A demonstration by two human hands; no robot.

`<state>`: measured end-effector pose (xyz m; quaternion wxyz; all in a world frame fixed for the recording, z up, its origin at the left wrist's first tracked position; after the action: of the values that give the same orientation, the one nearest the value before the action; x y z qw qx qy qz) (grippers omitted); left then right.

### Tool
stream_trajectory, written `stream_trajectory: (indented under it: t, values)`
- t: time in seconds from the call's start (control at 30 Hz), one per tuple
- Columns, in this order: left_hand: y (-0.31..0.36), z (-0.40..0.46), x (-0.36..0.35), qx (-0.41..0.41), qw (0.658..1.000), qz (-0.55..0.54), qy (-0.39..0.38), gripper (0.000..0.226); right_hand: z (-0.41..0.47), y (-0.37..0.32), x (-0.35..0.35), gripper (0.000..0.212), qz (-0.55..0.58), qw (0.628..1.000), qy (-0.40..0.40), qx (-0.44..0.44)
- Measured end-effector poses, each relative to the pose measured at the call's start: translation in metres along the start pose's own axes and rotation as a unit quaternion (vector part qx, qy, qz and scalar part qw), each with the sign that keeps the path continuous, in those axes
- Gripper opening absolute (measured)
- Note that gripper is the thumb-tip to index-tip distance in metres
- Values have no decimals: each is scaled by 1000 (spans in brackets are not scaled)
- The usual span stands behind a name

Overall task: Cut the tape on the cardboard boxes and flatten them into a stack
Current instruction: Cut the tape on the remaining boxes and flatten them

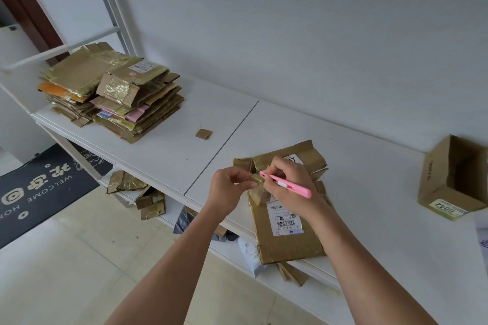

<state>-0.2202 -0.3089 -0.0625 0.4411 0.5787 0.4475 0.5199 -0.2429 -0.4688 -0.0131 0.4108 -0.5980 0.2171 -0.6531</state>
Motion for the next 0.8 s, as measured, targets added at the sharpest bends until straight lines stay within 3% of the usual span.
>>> stream_trajectory:
  t: [0.37,0.47,0.6,0.8]
  values:
    - [1,3,-2,-2,1000,0,-9,29,2,5,6,32,49,998,2,-50]
    - [3,1,-5,10,999,-9,-37,32,-3,9,9,27,101,992,26,-76]
    - [7,0,-8,22,997,-28,-67,21,-6,13,12,17,126,987,51,-82]
    - [11,3,-4,37,997,-33,-53,11,-5,8,8,19,132,987,33,-82]
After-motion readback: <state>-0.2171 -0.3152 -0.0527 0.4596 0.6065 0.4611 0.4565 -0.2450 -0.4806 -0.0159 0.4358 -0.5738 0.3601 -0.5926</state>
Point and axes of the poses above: each hand's wrist, its own z-axis towards the middle knuckle, its own x-axis out of the back of the hand, y = z × x, the point moved 4 cm from there along z, towards the middle knuckle, and after that the axes turned 4 degrees about -z, right-handed, at the moved point
